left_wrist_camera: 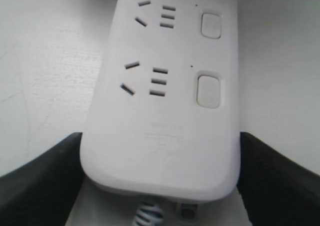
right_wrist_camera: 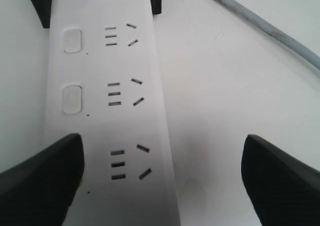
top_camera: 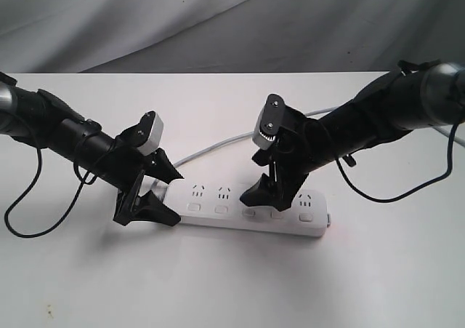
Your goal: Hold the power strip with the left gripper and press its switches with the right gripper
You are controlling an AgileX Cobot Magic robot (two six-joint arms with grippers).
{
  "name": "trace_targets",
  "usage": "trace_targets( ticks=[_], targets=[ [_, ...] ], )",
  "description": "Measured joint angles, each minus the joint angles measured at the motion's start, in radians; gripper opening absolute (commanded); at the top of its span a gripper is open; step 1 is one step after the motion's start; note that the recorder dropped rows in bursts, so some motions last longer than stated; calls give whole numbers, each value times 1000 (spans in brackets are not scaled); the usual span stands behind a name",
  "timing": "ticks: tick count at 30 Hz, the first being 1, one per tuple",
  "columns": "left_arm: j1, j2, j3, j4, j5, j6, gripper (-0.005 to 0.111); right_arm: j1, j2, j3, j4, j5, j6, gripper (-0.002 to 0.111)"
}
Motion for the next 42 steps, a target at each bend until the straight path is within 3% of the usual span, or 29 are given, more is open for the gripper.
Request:
trace_targets(
  ticks=[42],
  targets=[
    [0,0,0,0,0,0,41,6,56,-1,-28,5,123,78]
  ],
)
